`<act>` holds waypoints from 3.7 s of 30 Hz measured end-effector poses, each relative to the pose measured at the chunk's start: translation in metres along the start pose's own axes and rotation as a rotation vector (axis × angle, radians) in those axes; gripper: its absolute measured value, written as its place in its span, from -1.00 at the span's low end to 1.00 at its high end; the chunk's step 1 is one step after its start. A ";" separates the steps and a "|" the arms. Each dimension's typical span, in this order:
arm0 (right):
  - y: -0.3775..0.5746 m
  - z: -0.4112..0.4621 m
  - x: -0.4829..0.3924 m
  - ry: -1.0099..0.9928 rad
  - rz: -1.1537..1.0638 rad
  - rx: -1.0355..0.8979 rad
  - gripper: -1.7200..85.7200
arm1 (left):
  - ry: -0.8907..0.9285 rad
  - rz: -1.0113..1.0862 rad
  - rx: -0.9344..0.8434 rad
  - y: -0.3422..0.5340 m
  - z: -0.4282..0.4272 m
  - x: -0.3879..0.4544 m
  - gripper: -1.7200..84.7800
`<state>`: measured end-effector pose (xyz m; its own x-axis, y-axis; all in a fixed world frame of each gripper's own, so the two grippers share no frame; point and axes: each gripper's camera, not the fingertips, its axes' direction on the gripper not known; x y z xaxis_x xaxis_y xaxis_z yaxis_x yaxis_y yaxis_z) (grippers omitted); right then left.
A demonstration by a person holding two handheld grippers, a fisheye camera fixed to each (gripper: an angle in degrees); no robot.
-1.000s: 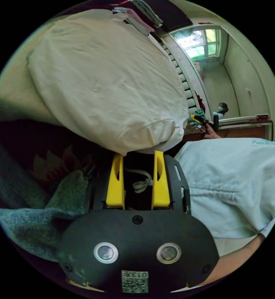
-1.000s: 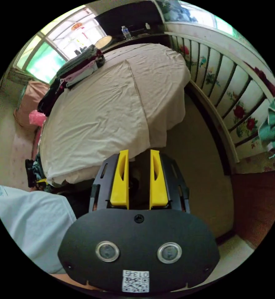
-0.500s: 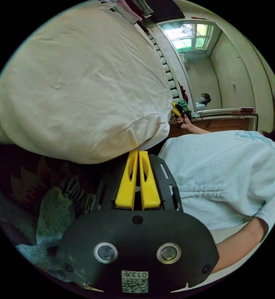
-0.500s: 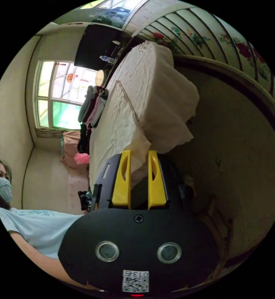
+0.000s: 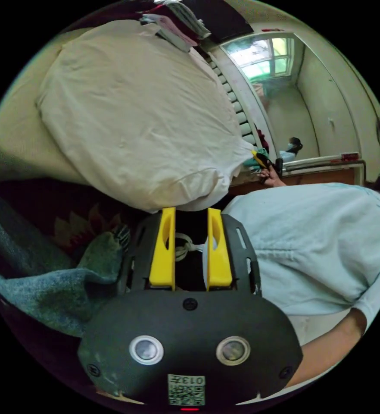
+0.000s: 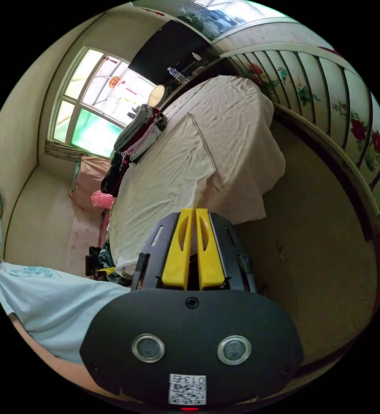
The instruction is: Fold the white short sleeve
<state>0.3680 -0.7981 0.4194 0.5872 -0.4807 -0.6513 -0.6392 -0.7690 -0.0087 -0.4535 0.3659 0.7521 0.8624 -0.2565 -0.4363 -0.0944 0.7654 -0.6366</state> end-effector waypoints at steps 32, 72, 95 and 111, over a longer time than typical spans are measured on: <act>-0.096 -0.008 -0.048 -0.029 -0.204 0.017 -0.94 | 0.418 0.202 0.487 0.008 -0.132 0.008 -0.96; -0.278 0.085 -0.119 0.152 0.101 -0.080 -0.86 | 0.547 -0.450 0.601 -0.114 -0.196 -0.032 -0.75; -0.308 0.149 -0.291 0.670 -0.485 -0.290 -0.86 | -0.542 -0.313 0.117 -0.133 -0.181 0.120 -0.92; -0.323 0.209 -0.393 0.619 -0.631 -0.454 -0.95 | -0.430 0.043 -0.076 -0.234 -0.125 0.219 -0.95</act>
<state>0.2398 -0.2728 0.5199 0.9926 0.0363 -0.1154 0.0545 -0.9859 0.1585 -0.3049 0.0574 0.7260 0.9840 0.0558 -0.1692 -0.1570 0.7205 -0.6755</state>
